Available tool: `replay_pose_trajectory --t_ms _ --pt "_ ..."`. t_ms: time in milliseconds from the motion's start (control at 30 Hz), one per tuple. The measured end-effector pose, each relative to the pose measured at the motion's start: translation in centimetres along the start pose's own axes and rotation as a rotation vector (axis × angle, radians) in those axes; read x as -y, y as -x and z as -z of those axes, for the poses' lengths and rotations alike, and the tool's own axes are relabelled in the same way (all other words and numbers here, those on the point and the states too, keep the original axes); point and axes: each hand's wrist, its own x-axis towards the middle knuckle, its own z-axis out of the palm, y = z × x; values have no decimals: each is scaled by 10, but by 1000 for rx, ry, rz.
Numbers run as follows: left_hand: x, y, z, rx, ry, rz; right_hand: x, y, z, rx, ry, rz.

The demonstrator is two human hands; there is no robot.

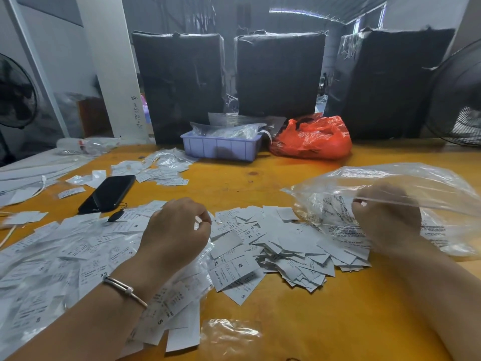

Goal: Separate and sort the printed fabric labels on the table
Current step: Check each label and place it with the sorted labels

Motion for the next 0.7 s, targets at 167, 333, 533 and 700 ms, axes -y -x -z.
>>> replay_pose_trajectory --t_ms 167,333,533,700 --pt "-6 2 -5 100 276 -115 33 17 17 333 -617 38" --pt "-16 5 -3 385 625 -134 56 38 28 1030 -1282 28" --pt "-19 7 5 529 883 -128 64 51 22 1215 -1504 11" --pt "-23 8 5 425 932 -132 70 55 19 1115 -1461 -17"
